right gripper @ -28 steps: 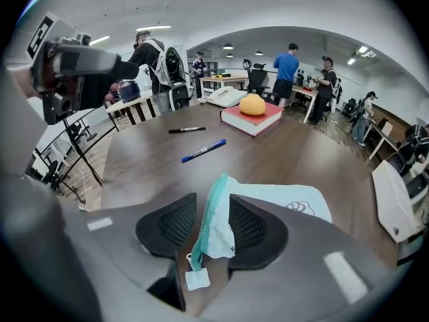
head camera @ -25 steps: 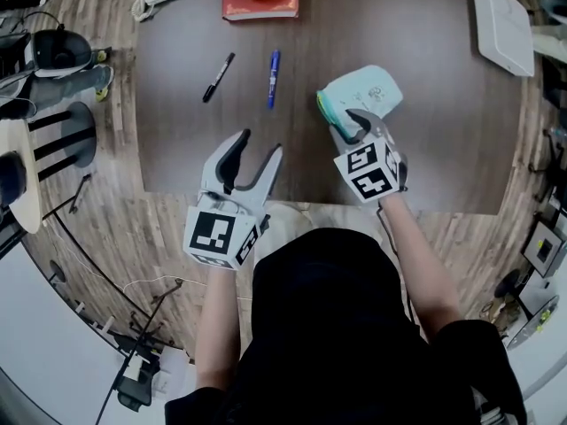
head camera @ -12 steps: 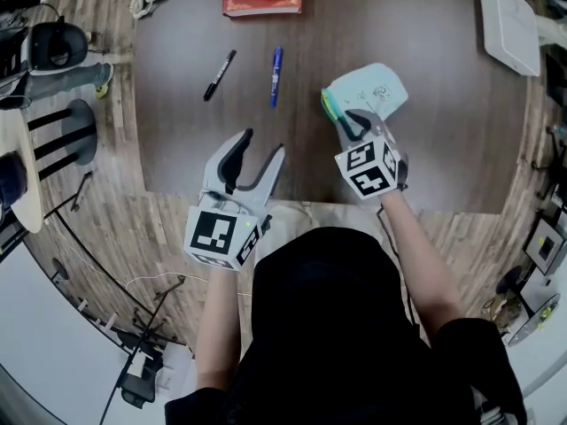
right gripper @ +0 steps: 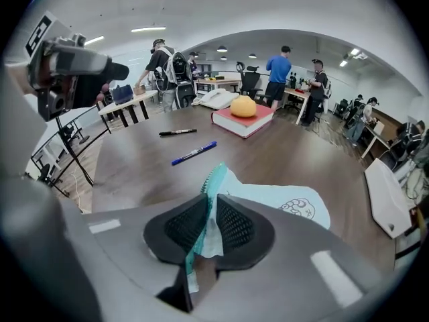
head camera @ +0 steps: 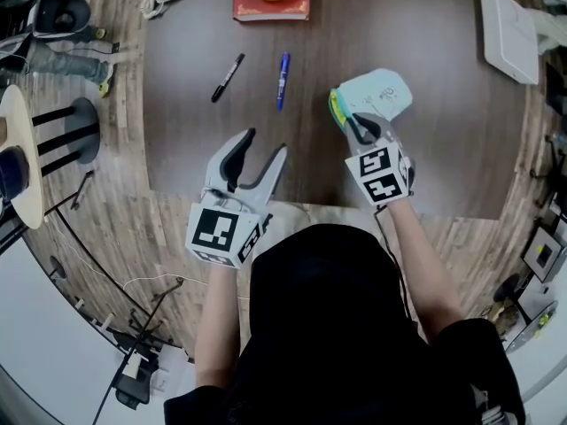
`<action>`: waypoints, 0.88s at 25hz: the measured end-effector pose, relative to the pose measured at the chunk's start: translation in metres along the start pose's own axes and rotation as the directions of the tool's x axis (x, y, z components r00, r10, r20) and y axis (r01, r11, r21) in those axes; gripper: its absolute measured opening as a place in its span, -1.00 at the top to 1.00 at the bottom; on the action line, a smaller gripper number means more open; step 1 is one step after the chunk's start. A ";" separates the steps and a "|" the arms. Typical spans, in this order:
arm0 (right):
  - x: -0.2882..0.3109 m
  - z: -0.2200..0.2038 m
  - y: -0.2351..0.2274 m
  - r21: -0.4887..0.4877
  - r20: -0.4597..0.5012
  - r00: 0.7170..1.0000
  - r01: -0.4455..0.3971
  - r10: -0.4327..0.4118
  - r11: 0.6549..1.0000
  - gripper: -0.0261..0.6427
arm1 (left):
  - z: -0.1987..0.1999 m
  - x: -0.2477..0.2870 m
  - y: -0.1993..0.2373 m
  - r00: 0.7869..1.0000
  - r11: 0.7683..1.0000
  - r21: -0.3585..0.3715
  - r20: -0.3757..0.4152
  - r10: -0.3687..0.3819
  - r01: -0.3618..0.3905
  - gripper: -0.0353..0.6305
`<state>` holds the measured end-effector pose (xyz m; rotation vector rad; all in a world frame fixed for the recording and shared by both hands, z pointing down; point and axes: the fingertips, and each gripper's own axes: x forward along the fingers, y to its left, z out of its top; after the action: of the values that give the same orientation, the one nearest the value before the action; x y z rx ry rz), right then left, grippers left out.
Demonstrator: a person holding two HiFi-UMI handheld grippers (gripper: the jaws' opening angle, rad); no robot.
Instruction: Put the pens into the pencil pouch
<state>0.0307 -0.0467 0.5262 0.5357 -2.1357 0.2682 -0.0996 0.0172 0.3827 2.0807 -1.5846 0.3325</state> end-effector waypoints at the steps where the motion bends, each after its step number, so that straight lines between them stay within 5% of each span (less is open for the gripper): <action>1: -0.002 0.003 -0.002 0.001 0.006 1.000 0.005 -0.005 1.000 0.76 | 0.001 0.000 0.001 1.000 1.000 0.001 0.003 0.001 -0.001 0.27; 22: -0.039 0.033 -0.034 0.032 0.024 0.993 0.111 -0.112 0.993 0.78 | 0.000 0.019 0.022 1.000 0.999 -0.015 0.001 -0.030 0.030 0.28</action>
<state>0.0428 -0.0783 0.4753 0.6774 -2.1212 0.2324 -0.1146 -0.0031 0.3967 2.0916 -1.5500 0.3090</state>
